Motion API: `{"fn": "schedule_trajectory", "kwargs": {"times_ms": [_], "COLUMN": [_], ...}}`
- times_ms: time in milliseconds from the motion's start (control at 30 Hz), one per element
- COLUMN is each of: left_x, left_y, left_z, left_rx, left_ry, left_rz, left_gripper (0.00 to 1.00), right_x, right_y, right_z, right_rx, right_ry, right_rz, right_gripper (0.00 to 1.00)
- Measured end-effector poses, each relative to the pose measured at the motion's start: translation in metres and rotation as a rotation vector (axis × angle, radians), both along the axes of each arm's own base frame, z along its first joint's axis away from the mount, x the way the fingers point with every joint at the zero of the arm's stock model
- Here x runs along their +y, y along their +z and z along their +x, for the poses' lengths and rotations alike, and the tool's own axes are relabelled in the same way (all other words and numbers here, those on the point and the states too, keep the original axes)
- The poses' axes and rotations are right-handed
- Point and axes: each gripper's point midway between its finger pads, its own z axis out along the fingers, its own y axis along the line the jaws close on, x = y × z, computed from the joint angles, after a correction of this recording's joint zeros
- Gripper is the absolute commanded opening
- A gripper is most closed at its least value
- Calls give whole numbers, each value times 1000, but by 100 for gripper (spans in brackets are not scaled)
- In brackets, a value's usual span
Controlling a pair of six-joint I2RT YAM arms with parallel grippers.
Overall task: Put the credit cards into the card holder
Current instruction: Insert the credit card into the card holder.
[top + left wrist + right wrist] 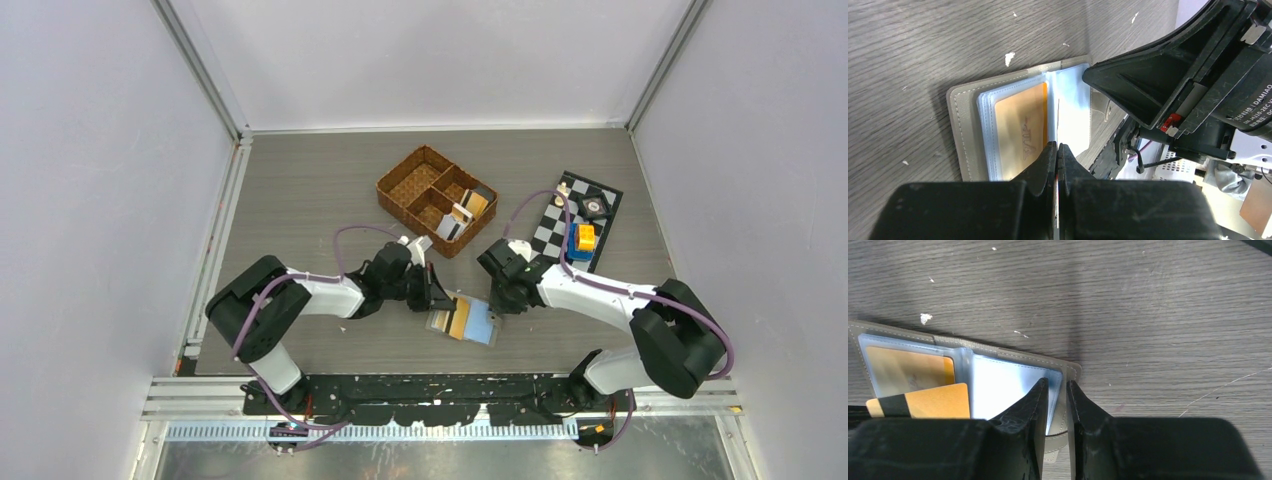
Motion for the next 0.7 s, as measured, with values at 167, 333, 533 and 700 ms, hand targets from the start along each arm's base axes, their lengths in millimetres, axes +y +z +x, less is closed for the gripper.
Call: {"fn": "schedule_trajectory", "kwargs": {"times_ms": [167, 333, 533, 700], "left_x": [-3, -4, -5, -8], "left_y": [-4, -6, -12, -15], "left_z": [-2, -4, -7, -5], "left_rx": [10, 24, 43, 27], "left_ry": [-15, -25, -43, -65], "left_rz": [-9, -18, -14, -10], "left_gripper": [0, 0, 0, 0], "right_x": [1, 2, 2, 3], "right_y": [0, 0, -1, 0], "right_z": [0, 1, 2, 2], "right_rx": [-2, -2, 0, -1], "right_ry": [-5, -5, -5, -4], "right_rz": [2, 2, -1, -1], "right_gripper": [22, 21, 19, 18]}}
